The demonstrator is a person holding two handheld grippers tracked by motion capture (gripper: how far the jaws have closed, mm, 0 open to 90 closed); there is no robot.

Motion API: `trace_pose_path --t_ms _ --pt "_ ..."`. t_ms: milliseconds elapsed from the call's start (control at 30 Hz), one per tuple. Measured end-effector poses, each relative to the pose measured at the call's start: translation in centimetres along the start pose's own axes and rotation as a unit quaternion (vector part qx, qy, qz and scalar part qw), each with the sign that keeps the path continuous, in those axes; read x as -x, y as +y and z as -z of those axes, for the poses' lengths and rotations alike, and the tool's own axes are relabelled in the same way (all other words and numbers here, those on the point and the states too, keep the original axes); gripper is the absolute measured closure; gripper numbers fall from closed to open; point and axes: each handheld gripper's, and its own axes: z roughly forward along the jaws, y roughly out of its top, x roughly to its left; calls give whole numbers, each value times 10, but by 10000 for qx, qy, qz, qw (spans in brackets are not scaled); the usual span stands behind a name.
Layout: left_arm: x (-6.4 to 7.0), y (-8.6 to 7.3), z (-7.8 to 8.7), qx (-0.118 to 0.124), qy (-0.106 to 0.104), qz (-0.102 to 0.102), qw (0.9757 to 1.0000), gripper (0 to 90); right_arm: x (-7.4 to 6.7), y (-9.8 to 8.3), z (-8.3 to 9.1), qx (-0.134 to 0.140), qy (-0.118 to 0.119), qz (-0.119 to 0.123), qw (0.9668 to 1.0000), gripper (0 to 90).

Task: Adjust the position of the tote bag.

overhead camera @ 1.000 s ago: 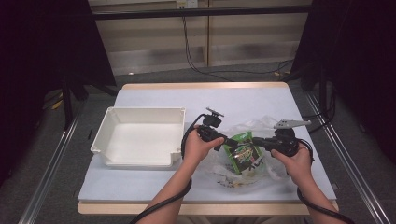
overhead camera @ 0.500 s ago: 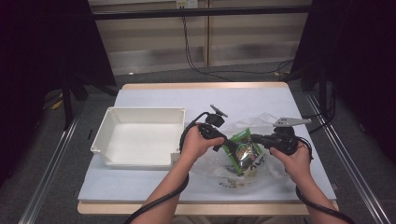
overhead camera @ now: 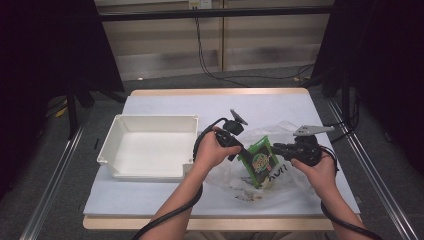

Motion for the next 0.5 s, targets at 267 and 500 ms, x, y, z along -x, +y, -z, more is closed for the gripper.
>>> trace_pose_path --t_ms 267,500 --pt "7 4 7 -43 138 -223 9996 751 12 -7 3 -274 -85 -163 9995 771" --pt "13 6 10 -85 176 -308 9993 749 8 -10 -5 -393 -94 -72 9992 777"
